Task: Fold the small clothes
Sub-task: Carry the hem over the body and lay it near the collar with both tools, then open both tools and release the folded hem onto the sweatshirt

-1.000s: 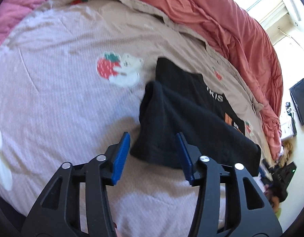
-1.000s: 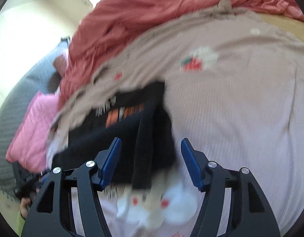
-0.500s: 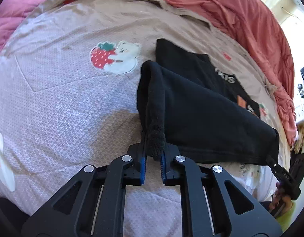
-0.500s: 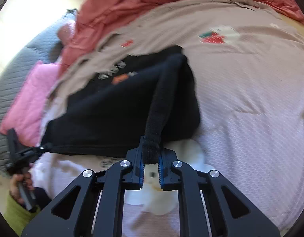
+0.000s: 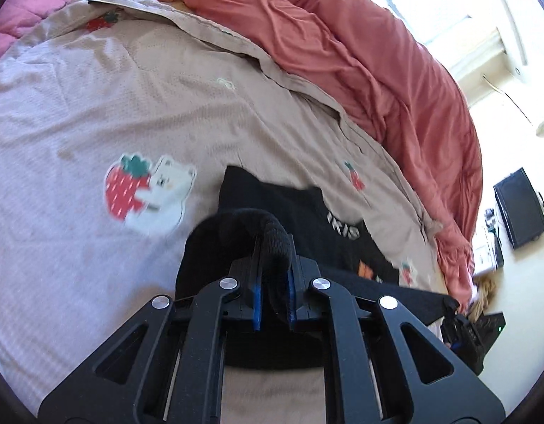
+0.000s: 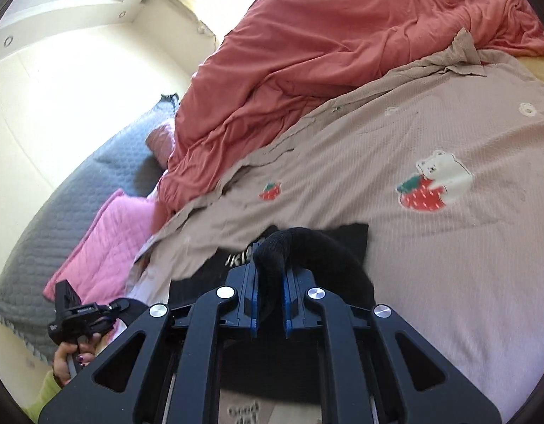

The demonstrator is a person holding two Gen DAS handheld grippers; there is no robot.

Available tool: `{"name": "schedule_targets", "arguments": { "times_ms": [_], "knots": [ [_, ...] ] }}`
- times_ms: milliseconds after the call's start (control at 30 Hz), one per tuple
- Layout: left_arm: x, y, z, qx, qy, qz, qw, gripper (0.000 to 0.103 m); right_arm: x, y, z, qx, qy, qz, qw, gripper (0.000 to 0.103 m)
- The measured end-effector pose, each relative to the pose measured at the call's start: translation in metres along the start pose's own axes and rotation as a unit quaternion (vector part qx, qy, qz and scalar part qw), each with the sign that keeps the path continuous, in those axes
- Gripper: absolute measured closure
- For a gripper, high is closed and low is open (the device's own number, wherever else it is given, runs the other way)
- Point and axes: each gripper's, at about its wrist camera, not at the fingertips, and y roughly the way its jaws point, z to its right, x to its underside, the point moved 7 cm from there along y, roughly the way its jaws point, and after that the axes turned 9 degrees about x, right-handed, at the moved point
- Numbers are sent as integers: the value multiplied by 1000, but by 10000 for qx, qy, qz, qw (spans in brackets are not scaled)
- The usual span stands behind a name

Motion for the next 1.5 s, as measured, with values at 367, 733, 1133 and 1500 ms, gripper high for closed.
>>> {"name": "schedule_targets", "arguments": {
  "times_ms": [367, 733, 1133, 1500],
  "knots": [
    [-29, 32, -21, -129, -333, 220, 9991, 69, -5, 44, 30, 552, -50, -158, 9983, 54],
    [27, 4, -49, -408, -239, 210, 9987, 55, 1, 38, 50, 1344, -175, -472, 9897, 41],
    [40, 28, -23, 240, -152, -381, 9989, 49, 18, 42, 55, 1377, 7, -867, 9867, 41],
    [-36, 42, 1, 668, -968, 331, 9925, 25, 23, 53, 54, 1319, -47, -1142, 9847, 35]
  ]
}}
